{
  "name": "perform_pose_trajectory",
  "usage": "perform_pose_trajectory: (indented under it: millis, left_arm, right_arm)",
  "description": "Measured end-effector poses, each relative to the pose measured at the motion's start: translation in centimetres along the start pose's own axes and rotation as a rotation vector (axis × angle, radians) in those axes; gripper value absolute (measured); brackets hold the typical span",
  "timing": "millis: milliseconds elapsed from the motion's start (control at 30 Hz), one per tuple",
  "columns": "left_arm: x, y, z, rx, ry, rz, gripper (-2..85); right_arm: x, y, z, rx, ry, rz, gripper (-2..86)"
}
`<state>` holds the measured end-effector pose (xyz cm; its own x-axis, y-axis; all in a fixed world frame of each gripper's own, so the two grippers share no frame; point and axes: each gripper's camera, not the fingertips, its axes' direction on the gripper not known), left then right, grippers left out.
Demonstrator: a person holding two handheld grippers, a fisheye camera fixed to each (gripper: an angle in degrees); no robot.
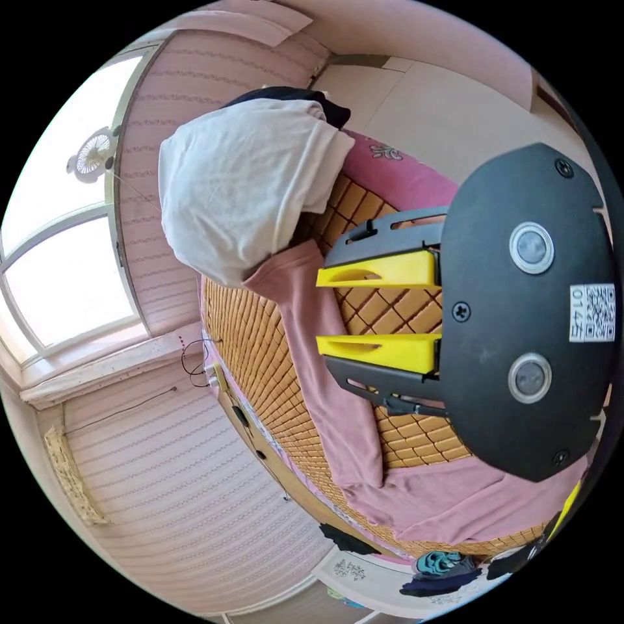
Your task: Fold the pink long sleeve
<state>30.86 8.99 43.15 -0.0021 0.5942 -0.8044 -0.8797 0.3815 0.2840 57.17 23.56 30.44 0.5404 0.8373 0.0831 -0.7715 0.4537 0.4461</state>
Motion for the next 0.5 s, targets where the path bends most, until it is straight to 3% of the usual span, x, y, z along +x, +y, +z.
perform_pose_trajectory:
  millis: [200,500]
  left_arm:
    - [-3.5,-7.2,0.9,0.052,-0.072,0.04,5.0]
    - [-6.6,-20.2,4.7,0.1,-0.19,0.136,7.3]
  right_arm:
    - [4.6,-1.8,1.4,-0.059,0.038,0.087,12.9]
    - [8.4,-3.0,2.2,-0.117,-0.129,0.169,8.0]
